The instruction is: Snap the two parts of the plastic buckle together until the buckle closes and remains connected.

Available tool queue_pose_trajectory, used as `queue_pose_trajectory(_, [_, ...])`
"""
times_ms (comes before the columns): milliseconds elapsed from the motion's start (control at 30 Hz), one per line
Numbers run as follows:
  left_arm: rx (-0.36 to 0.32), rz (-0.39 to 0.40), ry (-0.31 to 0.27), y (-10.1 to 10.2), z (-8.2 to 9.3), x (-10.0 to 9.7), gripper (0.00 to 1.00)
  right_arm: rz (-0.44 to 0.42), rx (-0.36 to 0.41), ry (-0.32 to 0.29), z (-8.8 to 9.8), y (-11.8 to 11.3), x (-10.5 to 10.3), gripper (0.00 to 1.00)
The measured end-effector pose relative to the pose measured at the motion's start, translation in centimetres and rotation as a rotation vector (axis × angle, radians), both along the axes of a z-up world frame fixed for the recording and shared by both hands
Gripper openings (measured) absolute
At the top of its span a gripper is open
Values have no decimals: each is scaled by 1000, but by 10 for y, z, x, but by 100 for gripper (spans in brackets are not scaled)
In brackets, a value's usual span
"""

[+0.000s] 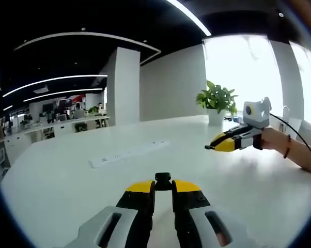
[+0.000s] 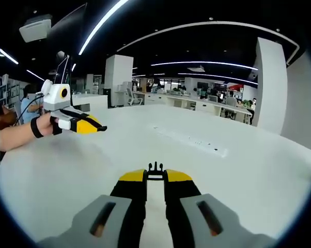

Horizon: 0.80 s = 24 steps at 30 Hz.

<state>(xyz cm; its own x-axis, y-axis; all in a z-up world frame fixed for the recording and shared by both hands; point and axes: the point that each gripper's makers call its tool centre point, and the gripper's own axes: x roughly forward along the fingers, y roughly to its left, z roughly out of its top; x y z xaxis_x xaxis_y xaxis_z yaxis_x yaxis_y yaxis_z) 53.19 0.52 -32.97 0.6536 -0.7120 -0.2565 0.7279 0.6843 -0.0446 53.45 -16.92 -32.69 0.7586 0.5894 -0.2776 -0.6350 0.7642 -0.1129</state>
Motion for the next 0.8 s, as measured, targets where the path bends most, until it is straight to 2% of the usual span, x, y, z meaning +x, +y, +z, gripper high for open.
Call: queue_pose_trajectory(800, [-13,-15,3,-4,3,-8,12,3,-3,0,-1,2,-2,11])
